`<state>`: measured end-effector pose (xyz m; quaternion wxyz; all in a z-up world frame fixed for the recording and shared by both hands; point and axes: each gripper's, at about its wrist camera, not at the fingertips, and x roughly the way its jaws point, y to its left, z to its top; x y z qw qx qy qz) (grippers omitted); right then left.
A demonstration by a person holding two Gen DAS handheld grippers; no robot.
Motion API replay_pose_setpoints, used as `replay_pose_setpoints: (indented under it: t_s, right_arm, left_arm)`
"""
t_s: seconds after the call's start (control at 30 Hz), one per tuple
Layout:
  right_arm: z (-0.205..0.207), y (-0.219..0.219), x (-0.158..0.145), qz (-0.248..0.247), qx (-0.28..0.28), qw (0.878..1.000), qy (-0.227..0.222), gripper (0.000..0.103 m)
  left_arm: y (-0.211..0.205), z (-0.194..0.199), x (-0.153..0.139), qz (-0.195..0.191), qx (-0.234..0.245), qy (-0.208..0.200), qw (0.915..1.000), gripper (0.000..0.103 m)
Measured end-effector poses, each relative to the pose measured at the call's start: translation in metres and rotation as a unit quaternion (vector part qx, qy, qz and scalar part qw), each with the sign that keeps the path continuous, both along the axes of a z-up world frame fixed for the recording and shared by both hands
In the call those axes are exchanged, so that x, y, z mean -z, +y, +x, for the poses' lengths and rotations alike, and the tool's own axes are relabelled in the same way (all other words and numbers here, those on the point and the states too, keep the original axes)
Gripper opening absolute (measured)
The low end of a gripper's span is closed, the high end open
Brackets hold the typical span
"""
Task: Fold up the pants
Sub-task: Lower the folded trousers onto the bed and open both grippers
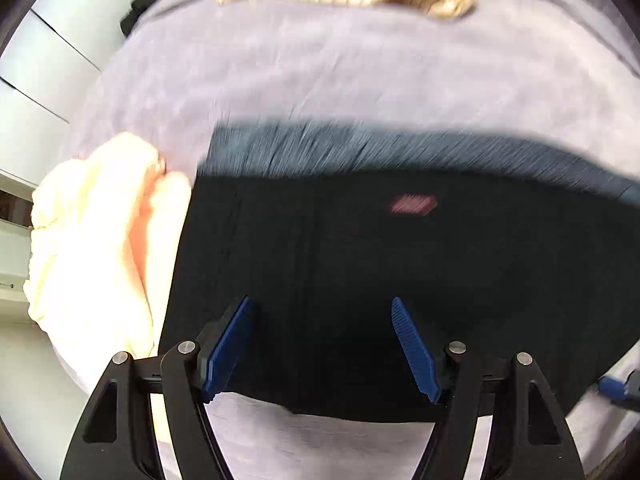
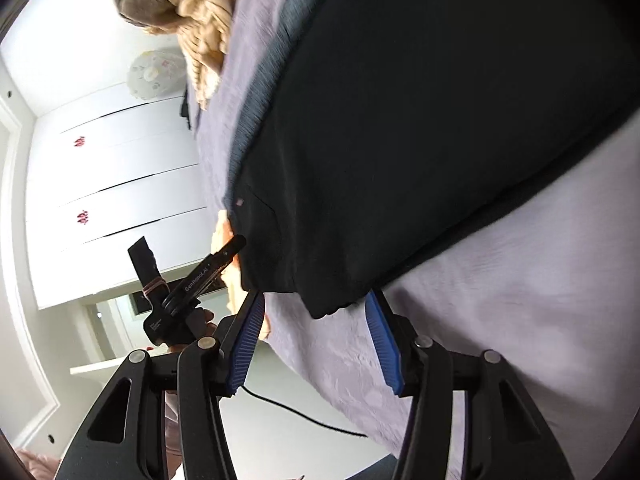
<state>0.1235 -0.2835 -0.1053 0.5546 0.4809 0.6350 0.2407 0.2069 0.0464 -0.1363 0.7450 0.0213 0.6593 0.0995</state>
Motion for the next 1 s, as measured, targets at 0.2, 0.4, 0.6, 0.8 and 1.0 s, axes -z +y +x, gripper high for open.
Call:
replay_pose_setpoints:
  t_s: [0.2, 0.4, 0.6, 0.8, 1.0]
  right_arm:
    - [-0.003, 0.009, 0.009, -0.015, 0.007, 1.0, 0.021, 0.053]
    - [0.021, 0.027, -0.049, -0.054, -0.009, 0.997, -0.06, 0.008]
    - [-0.008, 0.036, -0.012, -0.133, -0.056, 0.989, 0.015, 0.008]
    - [0.02, 0.021, -0.09, -0.242, -0.121, 0.957, -0.106, 0.014]
    - [0.064, 0.011, -0.042, -0.312, -0.149, 0.937, -0.047, 0.02]
  left_arm:
    - [0.027, -0.011, 0.013, -0.058, 0.009, -0.022, 0.9981, 0.081]
    - [0.034, -0.023, 0.005, -0.071, 0.034, -0.028, 0.9965, 0.081]
    - [0.019, -0.035, 0.008, -0.065, 0.056, -0.036, 0.9957, 0.081]
    - [0.008, -0.046, -0.032, -0.068, 0.058, -0.065, 0.9939, 0.081]
    - [-0.007, -0.014, -0.004, -0.007, 0.029, -0.051, 0.9983, 0.086]
